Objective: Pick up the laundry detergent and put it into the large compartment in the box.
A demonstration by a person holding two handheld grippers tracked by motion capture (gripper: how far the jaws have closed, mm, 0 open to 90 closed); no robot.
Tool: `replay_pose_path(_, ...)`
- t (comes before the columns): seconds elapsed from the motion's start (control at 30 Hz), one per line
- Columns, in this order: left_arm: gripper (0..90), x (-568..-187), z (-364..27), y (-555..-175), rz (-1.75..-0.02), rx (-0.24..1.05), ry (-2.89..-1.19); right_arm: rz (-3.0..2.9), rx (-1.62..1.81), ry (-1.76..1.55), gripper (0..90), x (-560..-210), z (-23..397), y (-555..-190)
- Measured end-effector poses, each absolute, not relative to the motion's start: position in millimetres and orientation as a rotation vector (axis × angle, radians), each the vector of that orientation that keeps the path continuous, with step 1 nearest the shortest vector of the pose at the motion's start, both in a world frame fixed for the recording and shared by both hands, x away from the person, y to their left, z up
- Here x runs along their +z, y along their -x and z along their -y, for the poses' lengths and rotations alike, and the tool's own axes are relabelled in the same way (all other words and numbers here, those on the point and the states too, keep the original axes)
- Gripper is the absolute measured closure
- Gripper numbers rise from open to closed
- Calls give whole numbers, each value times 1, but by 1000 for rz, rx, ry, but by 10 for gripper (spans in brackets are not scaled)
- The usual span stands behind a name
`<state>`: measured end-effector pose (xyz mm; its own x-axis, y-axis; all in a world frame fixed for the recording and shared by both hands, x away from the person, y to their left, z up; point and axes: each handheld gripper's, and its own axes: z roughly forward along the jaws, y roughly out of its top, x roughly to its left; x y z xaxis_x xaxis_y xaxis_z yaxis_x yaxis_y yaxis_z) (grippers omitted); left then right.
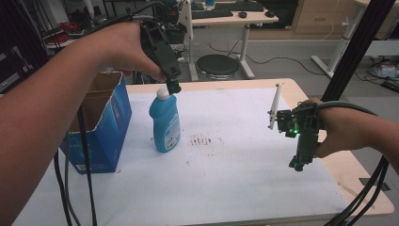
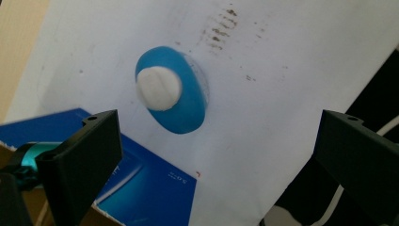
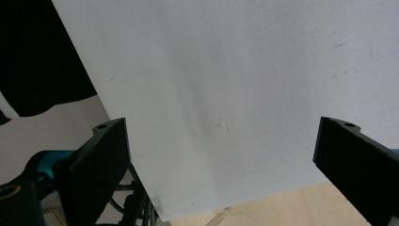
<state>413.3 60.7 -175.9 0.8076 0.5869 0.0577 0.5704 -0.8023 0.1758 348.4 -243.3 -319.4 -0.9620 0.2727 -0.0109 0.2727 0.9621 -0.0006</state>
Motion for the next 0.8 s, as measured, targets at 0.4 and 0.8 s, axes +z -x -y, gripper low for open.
replay_pose_path(0.4, 18, -195, -86, -424, -1260, 95, -2660, -3100, -9, -410, 35, -317, 240, -348)
replay_pose_path(0.8, 18, -226, -88, -434, -1303, 59, -2600, -3110, -1, -407, 35, -321, 236, -351)
